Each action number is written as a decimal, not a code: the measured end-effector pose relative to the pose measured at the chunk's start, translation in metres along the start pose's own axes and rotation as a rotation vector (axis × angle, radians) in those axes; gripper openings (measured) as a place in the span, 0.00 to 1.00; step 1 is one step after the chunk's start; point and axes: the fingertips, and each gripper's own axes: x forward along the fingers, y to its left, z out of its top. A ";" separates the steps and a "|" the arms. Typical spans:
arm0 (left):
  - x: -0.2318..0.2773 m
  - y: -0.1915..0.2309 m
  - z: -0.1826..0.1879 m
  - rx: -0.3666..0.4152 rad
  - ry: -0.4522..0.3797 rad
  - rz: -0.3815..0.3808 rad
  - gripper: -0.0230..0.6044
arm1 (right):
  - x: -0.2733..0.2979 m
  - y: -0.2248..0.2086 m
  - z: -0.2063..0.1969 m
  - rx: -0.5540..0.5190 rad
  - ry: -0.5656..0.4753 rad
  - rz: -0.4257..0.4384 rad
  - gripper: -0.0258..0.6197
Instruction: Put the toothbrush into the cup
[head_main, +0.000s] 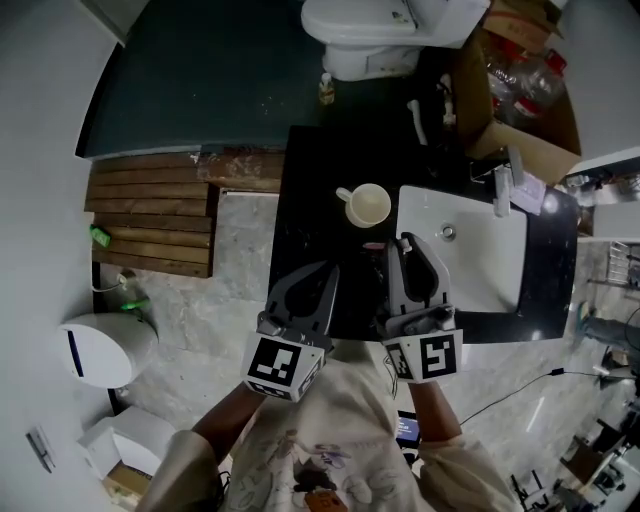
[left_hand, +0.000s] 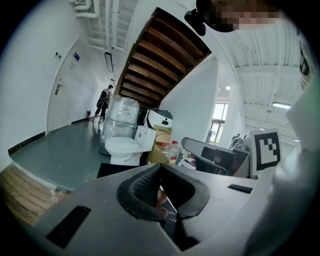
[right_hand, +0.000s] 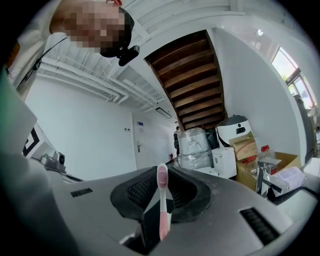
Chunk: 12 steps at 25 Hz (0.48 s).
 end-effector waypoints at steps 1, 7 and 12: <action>0.004 0.002 0.000 -0.001 -0.001 -0.005 0.06 | 0.004 -0.002 0.000 -0.001 -0.003 -0.004 0.13; 0.020 0.015 0.002 -0.001 0.020 -0.024 0.06 | 0.027 -0.012 0.002 -0.002 -0.020 -0.027 0.13; 0.028 0.022 0.006 -0.010 0.024 -0.038 0.06 | 0.039 -0.015 0.007 -0.009 -0.032 -0.051 0.13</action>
